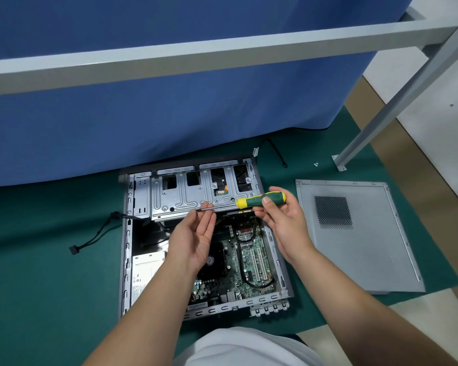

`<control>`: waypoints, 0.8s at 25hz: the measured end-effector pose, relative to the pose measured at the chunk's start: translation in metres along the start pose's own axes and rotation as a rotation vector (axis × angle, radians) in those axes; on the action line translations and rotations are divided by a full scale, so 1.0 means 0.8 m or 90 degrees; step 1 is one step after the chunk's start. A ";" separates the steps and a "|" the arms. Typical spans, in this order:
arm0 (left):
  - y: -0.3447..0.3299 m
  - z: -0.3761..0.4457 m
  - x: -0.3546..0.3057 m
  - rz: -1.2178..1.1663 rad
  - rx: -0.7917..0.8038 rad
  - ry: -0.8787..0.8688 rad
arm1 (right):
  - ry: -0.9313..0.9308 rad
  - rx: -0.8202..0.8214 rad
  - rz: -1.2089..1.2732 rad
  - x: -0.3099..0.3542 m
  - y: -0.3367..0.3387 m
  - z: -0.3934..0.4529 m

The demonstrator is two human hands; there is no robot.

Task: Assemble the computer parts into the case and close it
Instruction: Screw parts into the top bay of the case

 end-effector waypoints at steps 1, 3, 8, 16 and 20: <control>-0.001 0.001 0.000 -0.002 -0.002 0.002 | 0.005 0.006 -0.002 0.001 -0.001 0.000; -0.002 0.002 -0.001 -0.002 -0.008 0.005 | 0.017 0.023 -0.008 0.003 -0.001 -0.001; 0.001 0.001 -0.004 0.002 -0.015 0.004 | 0.026 0.052 -0.004 0.000 -0.004 -0.002; 0.003 0.007 0.001 0.048 -0.005 0.000 | -0.058 -0.005 0.106 -0.010 -0.015 0.002; -0.004 0.008 0.000 0.118 0.011 -0.048 | -0.062 -0.044 0.100 -0.007 -0.022 0.010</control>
Point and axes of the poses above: each hand's wrist, its own z-axis towards the middle knuckle, its own y-axis out of the back of the hand, x = y × z, the point moved 1 cm from there along z, towards the middle knuckle, and after that the axes turned 12 degrees about -z, right-handed, at the moved point
